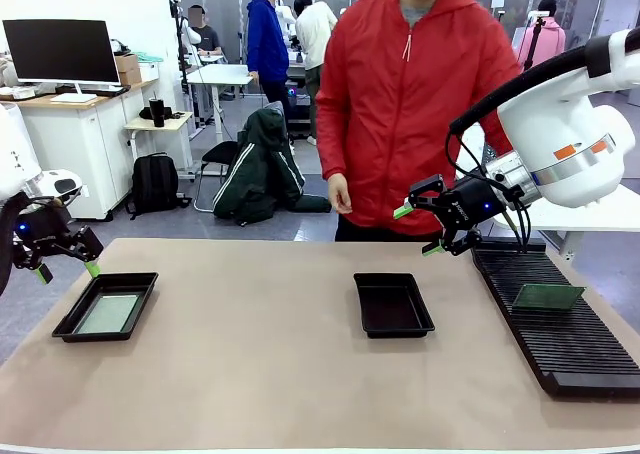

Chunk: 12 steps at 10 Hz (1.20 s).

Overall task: Inspect and transfer BCBs to ESD trays.
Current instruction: Pick up the Blank PCB from the PCB Rack and place it in the right ESD tray.

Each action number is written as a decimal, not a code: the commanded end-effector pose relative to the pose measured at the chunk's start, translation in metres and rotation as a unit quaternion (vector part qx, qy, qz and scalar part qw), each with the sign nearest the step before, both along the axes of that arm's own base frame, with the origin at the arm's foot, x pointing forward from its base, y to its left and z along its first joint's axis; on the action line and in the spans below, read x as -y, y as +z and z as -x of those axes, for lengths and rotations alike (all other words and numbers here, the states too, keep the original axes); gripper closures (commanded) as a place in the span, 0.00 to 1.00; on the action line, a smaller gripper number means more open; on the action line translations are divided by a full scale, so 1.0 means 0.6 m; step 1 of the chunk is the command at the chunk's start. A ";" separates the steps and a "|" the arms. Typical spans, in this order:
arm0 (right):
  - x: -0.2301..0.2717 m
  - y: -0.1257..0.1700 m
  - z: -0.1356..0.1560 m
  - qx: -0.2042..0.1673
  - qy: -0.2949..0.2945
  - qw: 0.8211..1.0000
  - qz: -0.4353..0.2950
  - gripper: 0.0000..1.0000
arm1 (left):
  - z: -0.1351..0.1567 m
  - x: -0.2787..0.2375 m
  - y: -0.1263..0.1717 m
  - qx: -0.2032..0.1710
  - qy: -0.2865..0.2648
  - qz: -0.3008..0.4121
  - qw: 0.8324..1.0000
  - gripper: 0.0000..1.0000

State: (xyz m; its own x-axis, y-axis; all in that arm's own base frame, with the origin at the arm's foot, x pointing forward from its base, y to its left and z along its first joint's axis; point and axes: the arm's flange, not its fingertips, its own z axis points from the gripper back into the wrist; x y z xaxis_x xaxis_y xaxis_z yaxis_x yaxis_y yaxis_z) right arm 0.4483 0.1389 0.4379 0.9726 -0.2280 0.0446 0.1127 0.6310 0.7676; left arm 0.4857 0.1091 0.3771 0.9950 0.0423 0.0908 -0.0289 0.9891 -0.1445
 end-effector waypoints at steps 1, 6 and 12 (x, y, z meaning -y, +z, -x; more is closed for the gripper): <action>0.000 0.001 0.000 -0.001 0.000 1.000 0.001 0.00 | 0.000 -0.003 -0.004 0.003 0.000 0.001 1.000 0.00; 0.021 0.005 0.007 0.000 0.011 1.000 0.009 0.00 | 0.000 -0.003 -0.004 0.003 0.000 0.001 1.000 0.00; 0.215 0.209 0.087 0.152 0.226 0.944 0.187 0.00 | 0.000 -0.003 -0.004 0.003 0.000 0.001 1.000 0.00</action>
State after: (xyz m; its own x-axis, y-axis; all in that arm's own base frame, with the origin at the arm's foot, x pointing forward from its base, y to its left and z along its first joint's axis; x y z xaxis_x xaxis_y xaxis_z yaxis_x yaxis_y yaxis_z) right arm 0.3927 0.0280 0.5446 0.9521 0.1826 0.2453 -0.2859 0.8166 0.5015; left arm 0.4856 0.1095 0.3770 0.9949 0.0432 0.0906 -0.0298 0.9890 -0.1446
